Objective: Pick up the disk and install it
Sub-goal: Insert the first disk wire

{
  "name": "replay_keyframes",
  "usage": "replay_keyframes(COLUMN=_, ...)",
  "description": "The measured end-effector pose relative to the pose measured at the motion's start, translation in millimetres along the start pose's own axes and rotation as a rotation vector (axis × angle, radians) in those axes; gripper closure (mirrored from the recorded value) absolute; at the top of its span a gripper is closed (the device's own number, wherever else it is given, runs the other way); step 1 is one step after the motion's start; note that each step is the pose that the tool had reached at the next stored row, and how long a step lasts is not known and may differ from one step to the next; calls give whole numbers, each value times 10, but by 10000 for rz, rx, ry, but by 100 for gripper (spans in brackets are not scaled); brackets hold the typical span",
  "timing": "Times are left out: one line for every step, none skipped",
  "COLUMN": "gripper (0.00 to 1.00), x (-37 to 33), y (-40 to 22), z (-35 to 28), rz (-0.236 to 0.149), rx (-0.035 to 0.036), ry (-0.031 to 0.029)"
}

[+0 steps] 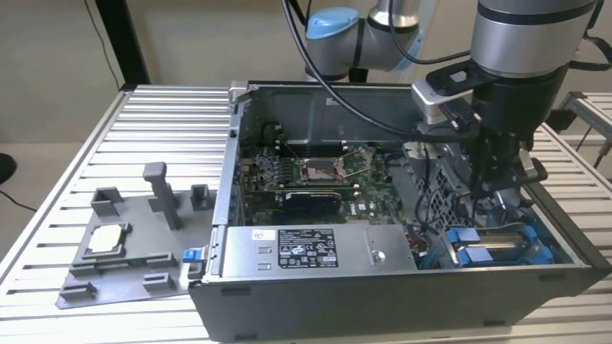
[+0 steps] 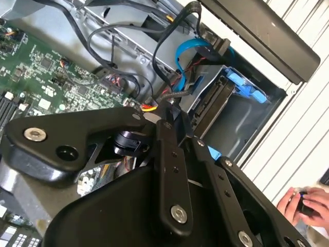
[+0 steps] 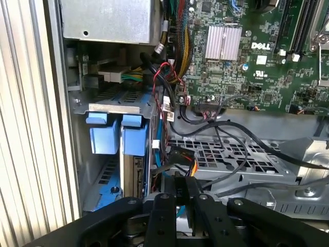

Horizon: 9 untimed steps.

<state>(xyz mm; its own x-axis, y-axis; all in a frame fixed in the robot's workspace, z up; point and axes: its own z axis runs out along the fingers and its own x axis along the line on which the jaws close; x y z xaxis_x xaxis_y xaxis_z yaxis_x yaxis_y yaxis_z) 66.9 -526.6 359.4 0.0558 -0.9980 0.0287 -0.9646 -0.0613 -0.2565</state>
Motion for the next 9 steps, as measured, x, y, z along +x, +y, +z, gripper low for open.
replay_keyframes(gripper=100, x=1, y=-13, z=4, rz=-11, rx=-97, ry=43)
replay_keyframes(gripper=100, x=3, y=-28, z=6, rz=-14, rx=-140, ry=65)
replay_keyframes(gripper=100, x=5, y=-42, z=11, rz=-5, rx=-146, ry=69)
replay_keyframes(gripper=100, x=6, y=-56, z=16, rz=5, rx=-148, ry=71)
replay_keyframes(gripper=100, x=7, y=-70, z=21, rz=14, rx=-151, ry=74)
replay_keyframes(gripper=100, x=10, y=-82, z=26, rz=23, rx=-160, ry=75)
replay_keyframes(gripper=100, x=13, y=-94, z=29, rz=28, rx=-176, ry=77)
replay_keyframes(gripper=100, x=17, y=-106, z=35, rz=31, rx=-194, ry=75)
replay_keyframes(gripper=100, x=21, y=-118, z=40, rz=34, rx=-216, ry=74)
